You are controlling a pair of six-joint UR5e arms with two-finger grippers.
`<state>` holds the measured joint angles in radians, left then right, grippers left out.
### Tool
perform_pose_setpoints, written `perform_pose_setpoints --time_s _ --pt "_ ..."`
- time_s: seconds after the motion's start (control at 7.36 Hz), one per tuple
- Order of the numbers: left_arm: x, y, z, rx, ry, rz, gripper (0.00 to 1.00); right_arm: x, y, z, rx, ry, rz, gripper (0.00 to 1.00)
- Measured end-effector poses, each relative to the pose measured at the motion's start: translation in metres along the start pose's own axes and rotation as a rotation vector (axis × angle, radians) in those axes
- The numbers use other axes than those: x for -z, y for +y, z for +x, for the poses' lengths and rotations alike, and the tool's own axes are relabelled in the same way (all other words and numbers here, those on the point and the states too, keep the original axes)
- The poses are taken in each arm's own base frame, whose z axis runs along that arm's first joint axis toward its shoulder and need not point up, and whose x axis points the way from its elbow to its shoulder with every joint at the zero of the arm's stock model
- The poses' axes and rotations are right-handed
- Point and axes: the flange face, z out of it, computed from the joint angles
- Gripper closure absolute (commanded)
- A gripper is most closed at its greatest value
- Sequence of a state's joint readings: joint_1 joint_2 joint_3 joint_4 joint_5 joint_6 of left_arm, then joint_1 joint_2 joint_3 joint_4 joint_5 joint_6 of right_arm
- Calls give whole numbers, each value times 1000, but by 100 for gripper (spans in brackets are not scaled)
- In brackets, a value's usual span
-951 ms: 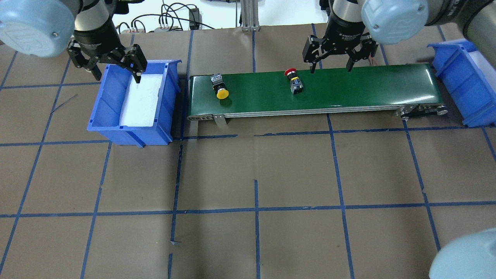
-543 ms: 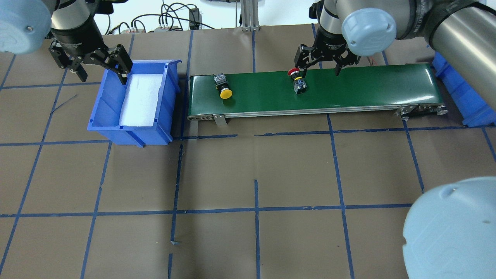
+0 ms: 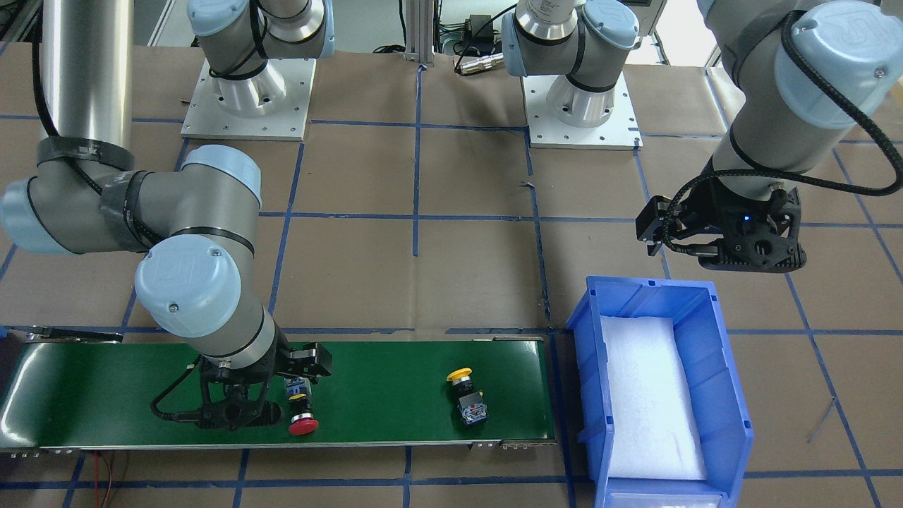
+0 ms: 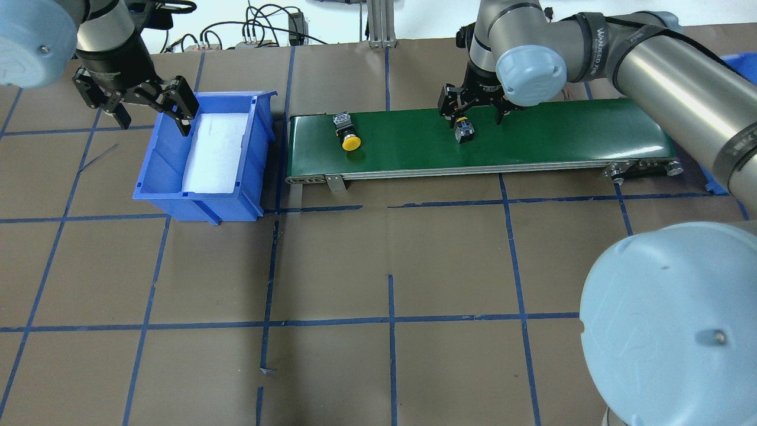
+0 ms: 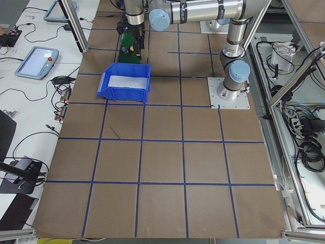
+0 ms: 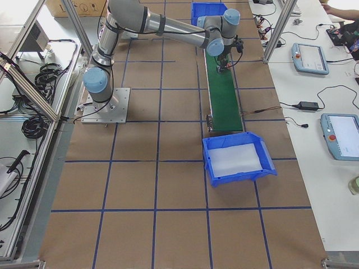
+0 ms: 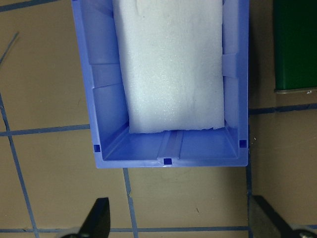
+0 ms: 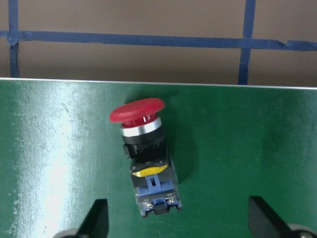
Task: Transport two buttons from left to right
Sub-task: 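Grasp the red-capped button on the belt with the right gripper while the left withdraws, then carry the red-capped button with the right gripper to the far blue bin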
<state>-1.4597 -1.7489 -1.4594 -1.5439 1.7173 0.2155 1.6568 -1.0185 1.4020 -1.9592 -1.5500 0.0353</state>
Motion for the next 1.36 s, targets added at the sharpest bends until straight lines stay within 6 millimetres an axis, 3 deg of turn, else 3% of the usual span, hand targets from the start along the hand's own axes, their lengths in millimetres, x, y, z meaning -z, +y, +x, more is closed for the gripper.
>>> perform_pose_setpoints --time_s 0.14,0.27,0.41,0.68,0.95,1.22,1.36 --pt "7 -1 2 -5 5 24 0 -7 -2 0 1 0 -1 6" --pt "16 -1 7 -11 23 62 0 -13 -5 -1 2 -1 4 32" --pt "27 -1 12 -21 50 118 0 -17 -7 -1 3 -3 12 87" --pt "51 5 20 -49 97 240 0 -15 -11 -1 4 -9 39 94" --pt "54 17 24 -55 113 234 0 -5 -14 4 13 -9 56 94" --pt "61 38 25 -51 127 181 0 23 -15 33 26 -4 84 94" --pt "68 49 26 -51 138 157 0 43 -12 66 33 -2 86 94"
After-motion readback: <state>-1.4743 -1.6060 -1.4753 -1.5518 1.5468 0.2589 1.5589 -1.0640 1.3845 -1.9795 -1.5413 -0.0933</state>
